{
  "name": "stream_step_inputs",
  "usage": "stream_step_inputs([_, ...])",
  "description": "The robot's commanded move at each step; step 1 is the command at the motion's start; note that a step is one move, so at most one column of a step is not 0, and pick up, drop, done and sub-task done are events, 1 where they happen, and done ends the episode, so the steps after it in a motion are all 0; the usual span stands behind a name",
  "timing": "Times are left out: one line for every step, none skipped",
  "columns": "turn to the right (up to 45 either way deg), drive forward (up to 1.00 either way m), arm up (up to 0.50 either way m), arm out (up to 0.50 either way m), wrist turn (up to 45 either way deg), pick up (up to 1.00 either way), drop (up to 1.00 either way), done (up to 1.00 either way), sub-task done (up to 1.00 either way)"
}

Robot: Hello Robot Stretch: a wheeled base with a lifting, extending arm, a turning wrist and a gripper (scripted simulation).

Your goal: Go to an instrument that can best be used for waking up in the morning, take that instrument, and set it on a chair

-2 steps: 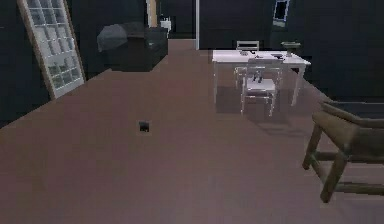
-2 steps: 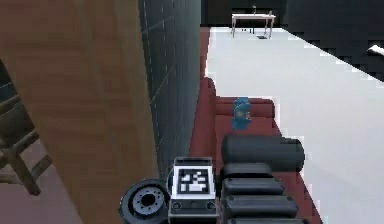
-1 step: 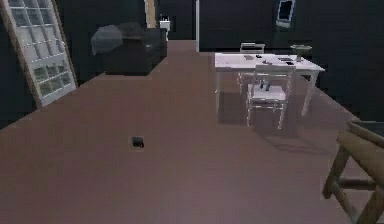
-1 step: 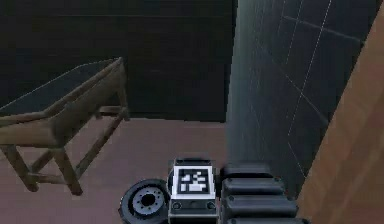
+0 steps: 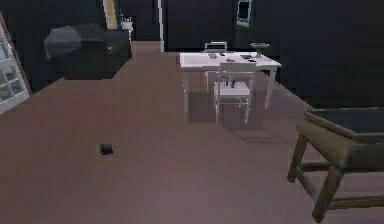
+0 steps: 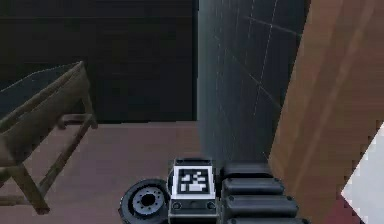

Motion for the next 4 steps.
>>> stream_step_inputs([0.0,1.00,0.00,0.00,0.0,0.00,0.00,0.00,0.00])
stream_step_inputs([0.0,1.00,0.00,0.00,0.0,0.00,0.00,0.00,0.00])
stream_step_inputs([0.0,0.50,0.00,0.00,0.0,0.00,0.00,0.00,0.00])
stream_step_inputs([45.0,0.00,0.00,0.00,0.0,0.00,0.00,0.00,0.00])
